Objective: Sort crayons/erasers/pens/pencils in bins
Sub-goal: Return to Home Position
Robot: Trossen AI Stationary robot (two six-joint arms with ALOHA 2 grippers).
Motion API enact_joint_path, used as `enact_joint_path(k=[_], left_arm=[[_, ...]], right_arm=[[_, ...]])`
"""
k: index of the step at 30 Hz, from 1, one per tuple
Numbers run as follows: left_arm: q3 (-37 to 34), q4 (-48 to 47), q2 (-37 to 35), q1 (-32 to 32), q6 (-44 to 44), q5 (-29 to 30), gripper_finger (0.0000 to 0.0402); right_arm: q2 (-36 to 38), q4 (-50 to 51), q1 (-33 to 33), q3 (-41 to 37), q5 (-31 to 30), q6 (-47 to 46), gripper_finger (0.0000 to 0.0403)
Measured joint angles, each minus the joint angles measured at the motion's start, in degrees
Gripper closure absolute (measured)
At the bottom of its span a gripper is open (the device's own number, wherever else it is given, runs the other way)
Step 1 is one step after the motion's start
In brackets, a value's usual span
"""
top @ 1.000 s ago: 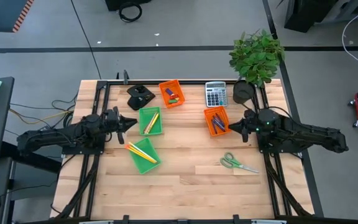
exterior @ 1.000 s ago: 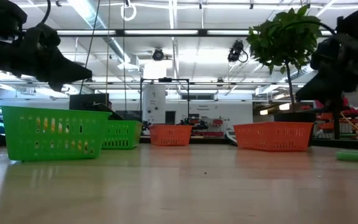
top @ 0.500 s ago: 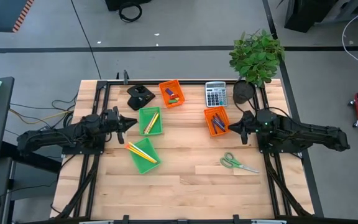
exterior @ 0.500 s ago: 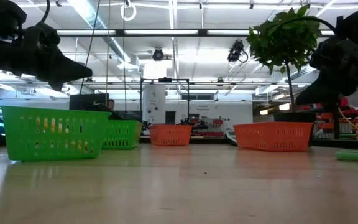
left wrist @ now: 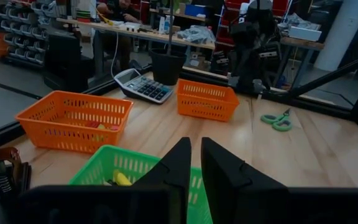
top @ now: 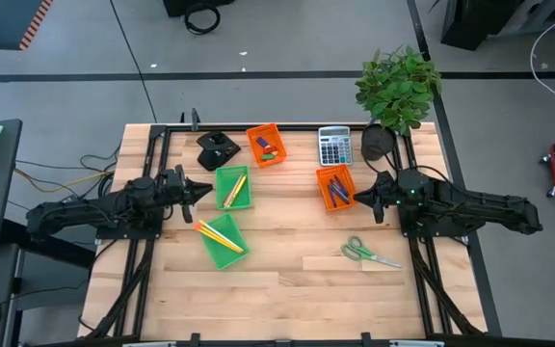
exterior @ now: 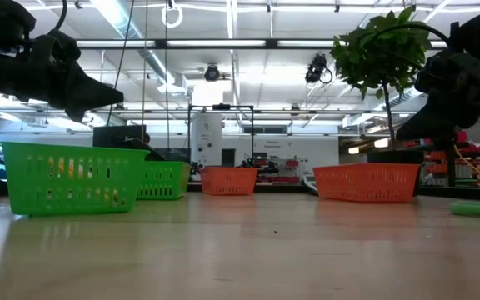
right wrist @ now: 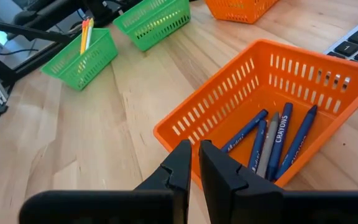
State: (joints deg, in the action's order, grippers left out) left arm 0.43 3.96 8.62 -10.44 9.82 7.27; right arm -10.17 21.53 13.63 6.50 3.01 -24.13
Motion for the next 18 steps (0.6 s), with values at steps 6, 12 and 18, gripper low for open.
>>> enact_joint_path(k=[6,12,18], left_arm=[[0.0,0.03,0.0,0.0,0.01,0.0,0.0362],[0.02,0.05,0.0,0.01,0.0,-0.01,0.0354],[0.02,0.04,0.0,0.02,0.02,-0.02,0.0358]], right_arm=[[0.0,0.01,0.0,0.0,0.0,-0.02,0.0363],[0.0,0.01,0.0,0.0,0.0,-0.04,0.0363],[0.0,0.01,0.0,0.0,0.01,-0.04,0.0363]])
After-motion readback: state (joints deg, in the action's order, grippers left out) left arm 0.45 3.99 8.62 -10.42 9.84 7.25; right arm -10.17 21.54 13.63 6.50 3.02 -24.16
